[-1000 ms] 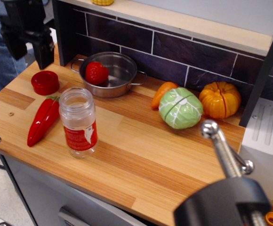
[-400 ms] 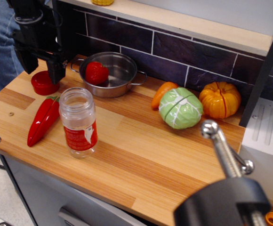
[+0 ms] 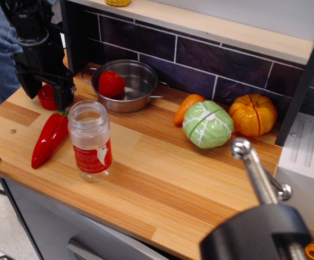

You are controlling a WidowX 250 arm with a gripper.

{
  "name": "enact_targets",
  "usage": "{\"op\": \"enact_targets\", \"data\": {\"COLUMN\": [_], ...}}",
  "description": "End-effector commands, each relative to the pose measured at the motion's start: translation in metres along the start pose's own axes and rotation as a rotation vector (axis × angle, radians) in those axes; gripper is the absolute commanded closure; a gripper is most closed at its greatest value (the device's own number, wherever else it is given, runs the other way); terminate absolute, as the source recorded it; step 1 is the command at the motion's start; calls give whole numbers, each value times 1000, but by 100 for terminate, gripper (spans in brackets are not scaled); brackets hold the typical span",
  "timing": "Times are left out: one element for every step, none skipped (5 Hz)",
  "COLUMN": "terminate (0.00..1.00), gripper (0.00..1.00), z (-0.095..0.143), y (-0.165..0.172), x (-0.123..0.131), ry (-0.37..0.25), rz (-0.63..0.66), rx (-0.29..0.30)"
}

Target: Put cap on container

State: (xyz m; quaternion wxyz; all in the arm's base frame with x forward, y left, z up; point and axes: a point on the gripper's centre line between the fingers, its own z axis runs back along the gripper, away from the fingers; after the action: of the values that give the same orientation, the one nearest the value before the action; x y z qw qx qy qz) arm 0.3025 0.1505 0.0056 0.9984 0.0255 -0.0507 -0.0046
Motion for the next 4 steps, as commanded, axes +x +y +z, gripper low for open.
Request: {"op": "enact_targets", "data": {"terminate": [0,0,0,0], "gripper": [0,100,100,100], "z": [4,16,50,87], "y": [4,1,13,20], "x": [8,21,20,23], "ry": [-48,-19,-21,27], "rz": [17,35,20,44], "rx": [31,40,-23,-63]}}
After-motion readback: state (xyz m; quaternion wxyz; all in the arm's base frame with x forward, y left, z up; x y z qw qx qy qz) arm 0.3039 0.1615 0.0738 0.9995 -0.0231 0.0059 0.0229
